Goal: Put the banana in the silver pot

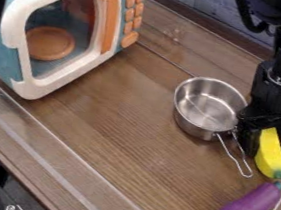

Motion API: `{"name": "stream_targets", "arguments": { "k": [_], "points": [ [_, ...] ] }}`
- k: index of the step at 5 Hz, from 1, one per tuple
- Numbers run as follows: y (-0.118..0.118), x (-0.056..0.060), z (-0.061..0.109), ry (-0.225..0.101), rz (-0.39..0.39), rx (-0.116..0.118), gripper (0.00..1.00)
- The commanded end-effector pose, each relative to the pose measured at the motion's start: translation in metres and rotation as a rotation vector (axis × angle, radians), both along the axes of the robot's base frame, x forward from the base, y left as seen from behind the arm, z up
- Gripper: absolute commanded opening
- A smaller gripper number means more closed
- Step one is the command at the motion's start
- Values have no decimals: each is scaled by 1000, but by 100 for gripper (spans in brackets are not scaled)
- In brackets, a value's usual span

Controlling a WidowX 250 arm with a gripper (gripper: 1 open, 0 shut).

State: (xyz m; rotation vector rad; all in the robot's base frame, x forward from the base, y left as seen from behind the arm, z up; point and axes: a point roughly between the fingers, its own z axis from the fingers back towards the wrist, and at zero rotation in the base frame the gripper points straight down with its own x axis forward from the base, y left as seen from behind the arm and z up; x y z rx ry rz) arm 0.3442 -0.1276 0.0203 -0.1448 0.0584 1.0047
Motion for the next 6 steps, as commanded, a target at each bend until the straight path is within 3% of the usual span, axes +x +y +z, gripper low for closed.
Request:
{"name": "stream_targets", "arguments": {
  "k": [1, 6],
  "points": [
    [4, 4, 6, -21, 10, -2, 100],
    [9, 1, 4, -9, 21, 9, 100]
  ]
}}
